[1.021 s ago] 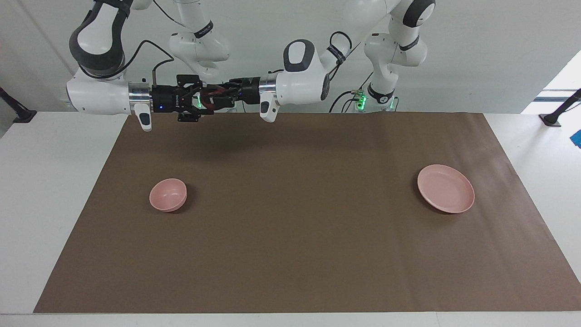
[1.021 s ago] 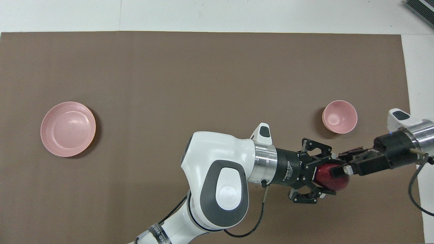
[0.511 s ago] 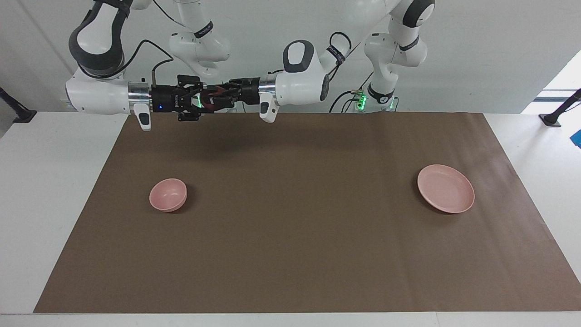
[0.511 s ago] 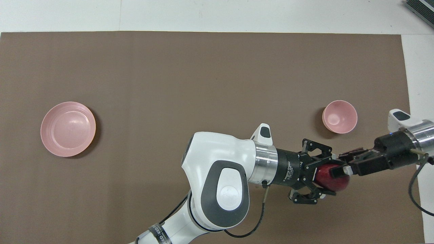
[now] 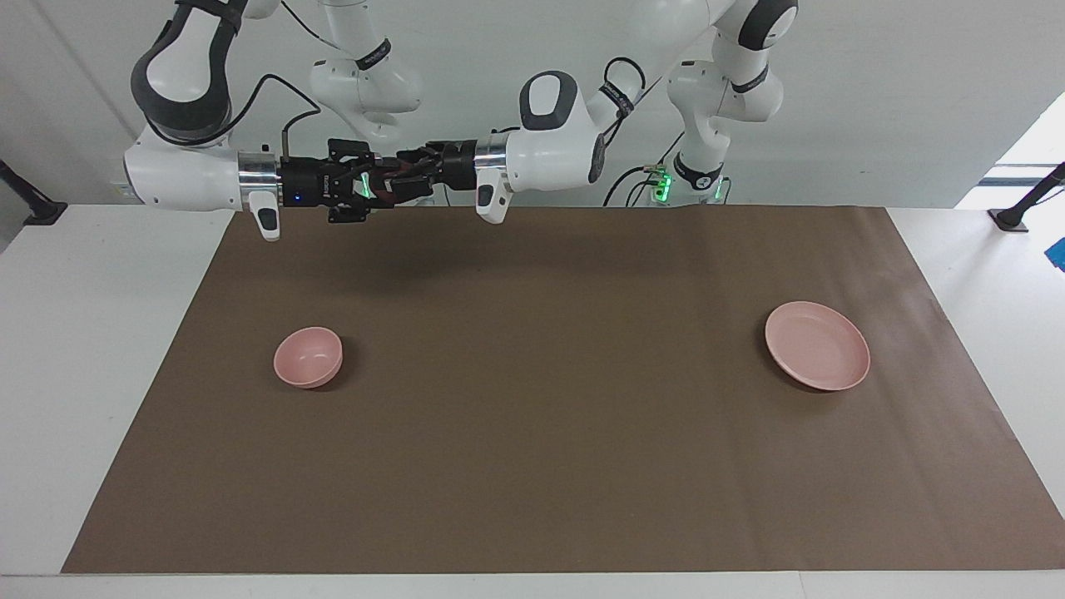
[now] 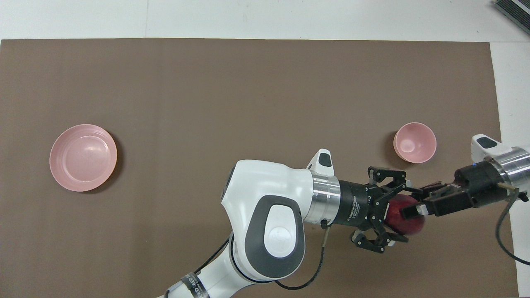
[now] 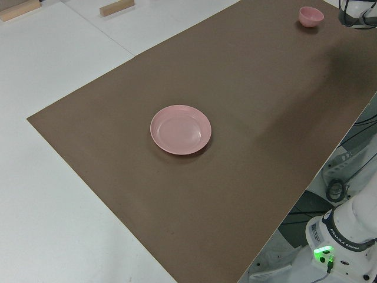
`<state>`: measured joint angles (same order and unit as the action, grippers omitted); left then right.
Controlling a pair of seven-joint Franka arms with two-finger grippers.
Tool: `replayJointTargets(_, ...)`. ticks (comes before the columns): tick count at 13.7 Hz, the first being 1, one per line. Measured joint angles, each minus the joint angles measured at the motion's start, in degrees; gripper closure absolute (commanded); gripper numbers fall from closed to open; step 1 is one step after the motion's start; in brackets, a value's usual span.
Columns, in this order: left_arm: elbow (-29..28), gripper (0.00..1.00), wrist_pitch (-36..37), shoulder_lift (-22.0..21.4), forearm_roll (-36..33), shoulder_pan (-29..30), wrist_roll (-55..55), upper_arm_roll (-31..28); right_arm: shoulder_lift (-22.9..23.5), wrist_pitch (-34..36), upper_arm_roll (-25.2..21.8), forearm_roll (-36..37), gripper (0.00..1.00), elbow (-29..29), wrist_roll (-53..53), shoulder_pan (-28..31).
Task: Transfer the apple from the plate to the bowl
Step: 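Open the left gripper and withdraw while the right gripper carries the apple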
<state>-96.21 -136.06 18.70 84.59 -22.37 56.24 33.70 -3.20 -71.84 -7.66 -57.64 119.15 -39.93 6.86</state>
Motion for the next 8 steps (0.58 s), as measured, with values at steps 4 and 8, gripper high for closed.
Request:
replayJointTargets(4, -2.0, 0.00, 6.1, -0.4, -5.3, 6.3, 0.1, -0.4, 0.2, -0.4, 0.0, 3.5, 1.00, -0.6, 0.0, 0.0)
replayJointTargets(8, -3.0, 0.00, 18.1, -0.4, -23.3, 13.3, 2.9, -0.8, 3.0, -6.1, -0.1, 14.5, 1.00, -6.2, -0.5, 0.1)
